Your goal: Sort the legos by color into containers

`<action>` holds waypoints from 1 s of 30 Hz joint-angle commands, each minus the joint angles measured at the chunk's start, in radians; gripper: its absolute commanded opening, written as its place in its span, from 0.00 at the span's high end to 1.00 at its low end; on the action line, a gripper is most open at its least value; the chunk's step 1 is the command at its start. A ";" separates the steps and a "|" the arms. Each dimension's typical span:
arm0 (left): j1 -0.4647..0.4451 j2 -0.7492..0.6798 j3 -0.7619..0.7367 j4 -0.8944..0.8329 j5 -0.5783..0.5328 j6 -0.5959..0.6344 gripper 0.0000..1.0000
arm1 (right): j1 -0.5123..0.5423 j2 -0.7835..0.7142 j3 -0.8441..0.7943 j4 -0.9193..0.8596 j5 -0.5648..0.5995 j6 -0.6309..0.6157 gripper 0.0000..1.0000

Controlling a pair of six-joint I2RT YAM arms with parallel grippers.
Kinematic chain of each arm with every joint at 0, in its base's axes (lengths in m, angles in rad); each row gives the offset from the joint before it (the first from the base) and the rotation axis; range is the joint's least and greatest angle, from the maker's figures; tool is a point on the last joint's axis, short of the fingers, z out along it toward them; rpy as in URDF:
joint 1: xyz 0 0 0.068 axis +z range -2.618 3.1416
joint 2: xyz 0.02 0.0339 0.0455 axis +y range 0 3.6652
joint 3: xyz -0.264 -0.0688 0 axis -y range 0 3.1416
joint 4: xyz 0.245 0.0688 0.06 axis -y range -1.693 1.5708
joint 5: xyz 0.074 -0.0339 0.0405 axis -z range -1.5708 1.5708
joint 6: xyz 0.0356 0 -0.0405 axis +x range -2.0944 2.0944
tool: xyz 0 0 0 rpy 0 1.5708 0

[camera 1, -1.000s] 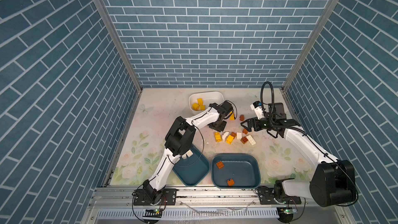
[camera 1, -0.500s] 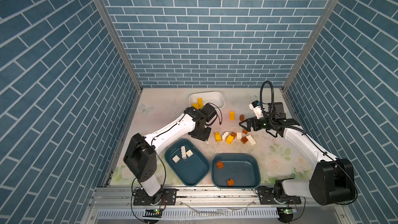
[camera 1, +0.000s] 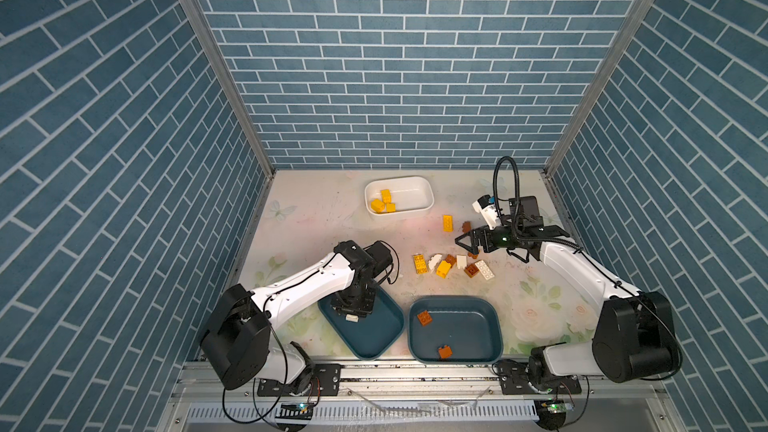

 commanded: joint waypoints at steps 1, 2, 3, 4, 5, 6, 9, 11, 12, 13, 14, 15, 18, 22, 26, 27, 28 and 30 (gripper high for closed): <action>-0.006 -0.010 -0.004 -0.039 -0.051 -0.026 0.54 | 0.004 0.008 0.029 0.000 -0.010 -0.044 0.02; -0.006 -0.010 0.008 -0.035 -0.049 -0.028 0.51 | 0.004 0.006 0.030 -0.001 -0.008 -0.044 0.02; -0.007 -0.010 0.022 -0.030 -0.044 -0.027 0.47 | 0.005 0.006 0.031 -0.001 -0.005 -0.043 0.02; -0.006 -0.009 0.045 -0.030 -0.042 -0.027 0.44 | 0.004 0.005 0.031 -0.001 -0.001 -0.043 0.02; -0.005 -0.005 0.066 -0.029 -0.042 -0.023 0.42 | 0.004 0.003 0.033 -0.001 0.004 -0.043 0.02; -0.005 0.002 0.099 -0.028 -0.040 -0.021 0.40 | 0.004 0.003 0.035 -0.001 0.006 -0.041 0.02; 0.000 0.037 0.191 -0.001 -0.020 -0.017 0.33 | 0.005 0.004 0.041 0.011 0.017 -0.029 0.02; 0.003 0.076 0.261 0.027 -0.006 -0.017 0.33 | 0.004 0.006 0.043 0.026 0.023 -0.018 0.02; 0.003 0.102 0.297 0.052 0.006 -0.014 0.33 | 0.004 0.007 0.042 0.036 0.026 -0.009 0.02; 0.003 0.132 0.336 0.079 0.015 -0.009 0.32 | 0.005 0.009 0.041 0.048 0.027 0.002 0.02; 0.004 0.161 0.368 0.099 0.020 -0.004 0.31 | 0.004 0.012 0.039 0.059 0.029 0.012 0.02; 0.008 0.200 0.407 0.119 0.029 0.002 0.31 | 0.004 0.015 0.040 0.067 0.029 0.022 0.02; 0.014 0.320 0.523 0.165 0.052 0.025 0.31 | 0.004 0.020 0.039 0.078 0.025 0.041 0.03; 0.017 0.461 0.639 0.219 0.056 0.021 0.32 | 0.004 0.008 0.024 0.084 0.025 0.050 0.03; 0.024 0.583 0.745 0.225 0.005 0.007 0.32 | 0.004 -0.010 -0.001 0.090 0.030 0.058 0.03; 0.029 0.613 0.768 0.228 0.007 -0.011 0.33 | 0.004 -0.014 -0.004 0.087 0.032 0.057 0.03; 0.031 0.638 0.781 0.241 0.025 -0.029 0.33 | 0.004 -0.019 -0.008 0.085 0.034 0.054 0.03; 0.031 0.679 0.802 0.250 0.047 -0.068 0.34 | 0.004 -0.028 -0.013 0.075 0.043 0.047 0.03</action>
